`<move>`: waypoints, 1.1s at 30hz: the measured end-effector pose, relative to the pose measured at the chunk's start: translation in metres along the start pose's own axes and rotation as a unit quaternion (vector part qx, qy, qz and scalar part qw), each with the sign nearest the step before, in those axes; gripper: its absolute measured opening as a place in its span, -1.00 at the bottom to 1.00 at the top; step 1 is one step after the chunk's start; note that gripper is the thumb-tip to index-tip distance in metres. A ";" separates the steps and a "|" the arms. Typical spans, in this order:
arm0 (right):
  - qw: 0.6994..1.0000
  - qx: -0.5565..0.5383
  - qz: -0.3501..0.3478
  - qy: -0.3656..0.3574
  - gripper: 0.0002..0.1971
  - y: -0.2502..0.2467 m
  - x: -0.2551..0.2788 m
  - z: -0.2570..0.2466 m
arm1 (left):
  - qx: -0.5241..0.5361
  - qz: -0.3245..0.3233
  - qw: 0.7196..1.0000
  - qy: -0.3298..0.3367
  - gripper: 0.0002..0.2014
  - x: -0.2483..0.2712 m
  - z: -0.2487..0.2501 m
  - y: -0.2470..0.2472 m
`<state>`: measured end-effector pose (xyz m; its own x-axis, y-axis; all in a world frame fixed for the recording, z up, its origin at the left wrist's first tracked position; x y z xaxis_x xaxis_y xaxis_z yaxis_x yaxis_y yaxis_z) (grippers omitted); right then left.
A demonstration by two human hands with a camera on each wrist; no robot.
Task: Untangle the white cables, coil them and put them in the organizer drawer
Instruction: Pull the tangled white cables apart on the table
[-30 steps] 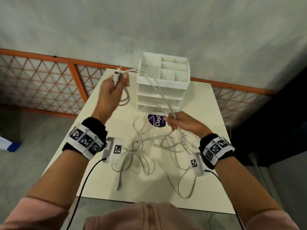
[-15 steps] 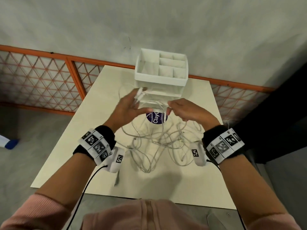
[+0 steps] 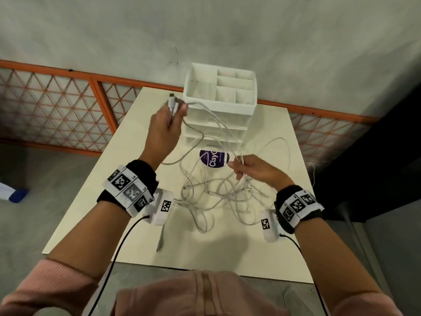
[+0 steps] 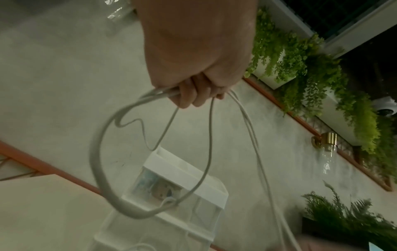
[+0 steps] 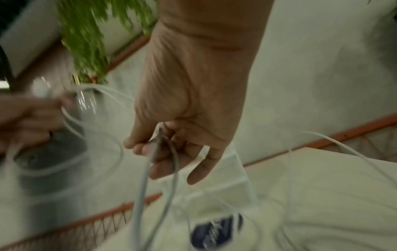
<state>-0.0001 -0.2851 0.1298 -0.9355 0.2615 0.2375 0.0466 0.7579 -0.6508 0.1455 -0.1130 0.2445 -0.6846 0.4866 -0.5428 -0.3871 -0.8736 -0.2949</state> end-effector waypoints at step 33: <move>0.977 0.123 -0.131 -0.114 -0.85 0.135 -0.037 -0.052 | -0.114 -0.255 0.937 -0.210 -0.51 0.081 -0.113 0.018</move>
<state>0.0588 -0.1614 0.0707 -0.9589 -0.0843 0.2710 -0.2651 0.6071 -0.7491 0.1523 -0.0904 0.1062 -0.6484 0.7591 0.0581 -0.6204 -0.4826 -0.6182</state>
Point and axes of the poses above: each hand's wrist, its own x-axis away from the middle knuckle, its own y-axis out of the palm, z = x × y, the point moved 8 cm from there along -x, towards the middle knuckle, and after that the axes turned 9 degrees about x, right-handed, at the moved point
